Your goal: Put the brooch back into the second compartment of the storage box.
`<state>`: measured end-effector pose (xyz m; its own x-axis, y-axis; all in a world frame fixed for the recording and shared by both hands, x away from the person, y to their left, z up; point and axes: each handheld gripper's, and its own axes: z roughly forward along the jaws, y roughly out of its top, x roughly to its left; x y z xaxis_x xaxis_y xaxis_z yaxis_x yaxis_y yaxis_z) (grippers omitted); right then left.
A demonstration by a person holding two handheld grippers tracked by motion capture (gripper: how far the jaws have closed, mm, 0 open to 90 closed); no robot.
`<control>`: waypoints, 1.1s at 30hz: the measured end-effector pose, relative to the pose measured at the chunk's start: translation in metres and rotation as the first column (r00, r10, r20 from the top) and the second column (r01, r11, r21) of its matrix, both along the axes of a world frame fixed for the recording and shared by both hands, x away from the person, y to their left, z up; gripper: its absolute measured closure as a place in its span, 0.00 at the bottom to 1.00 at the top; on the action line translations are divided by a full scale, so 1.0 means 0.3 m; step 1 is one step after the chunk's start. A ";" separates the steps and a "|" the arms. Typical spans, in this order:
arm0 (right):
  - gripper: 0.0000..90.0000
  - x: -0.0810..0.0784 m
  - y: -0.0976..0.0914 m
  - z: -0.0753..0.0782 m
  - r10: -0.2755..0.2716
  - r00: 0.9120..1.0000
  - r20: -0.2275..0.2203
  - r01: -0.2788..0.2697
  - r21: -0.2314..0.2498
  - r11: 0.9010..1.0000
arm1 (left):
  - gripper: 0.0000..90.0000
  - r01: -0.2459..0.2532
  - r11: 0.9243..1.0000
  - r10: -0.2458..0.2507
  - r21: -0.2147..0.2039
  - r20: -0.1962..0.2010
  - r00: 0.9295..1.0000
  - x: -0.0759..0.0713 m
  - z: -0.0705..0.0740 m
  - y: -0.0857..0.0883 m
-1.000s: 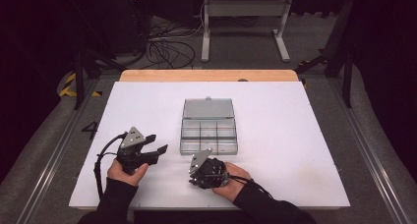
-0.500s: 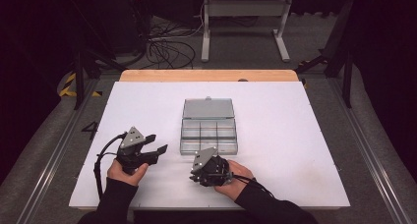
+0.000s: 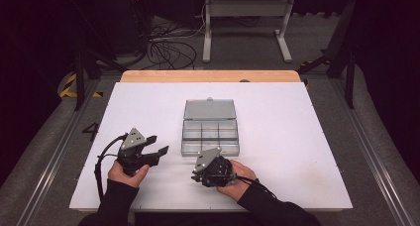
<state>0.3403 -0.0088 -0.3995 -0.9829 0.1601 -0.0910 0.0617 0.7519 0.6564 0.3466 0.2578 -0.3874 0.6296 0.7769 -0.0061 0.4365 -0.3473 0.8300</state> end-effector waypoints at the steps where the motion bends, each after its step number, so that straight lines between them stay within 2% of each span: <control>1: 0.89 0.001 -0.001 0.001 0.002 1.000 0.005 -0.002 0.002 1.000 | 0.45 0.000 1.000 0.000 0.000 0.000 1.000 0.000 0.000 0.000; 12: 0.89 0.013 -0.005 0.045 -0.003 1.000 0.027 0.003 0.017 1.000 | 0.45 -0.001 1.000 0.001 -0.001 0.000 1.000 0.000 -0.001 -0.001; 21: 0.89 0.046 -0.020 0.093 -0.036 0.998 0.045 0.034 0.037 0.999 | 0.45 0.002 1.000 -0.002 0.001 -0.003 1.000 0.000 -0.002 -0.002; 33: 0.89 0.094 -0.039 0.131 -0.081 0.994 0.066 0.078 0.054 0.996 | 0.45 -0.002 1.000 0.002 -0.001 0.001 1.000 0.000 -0.001 0.000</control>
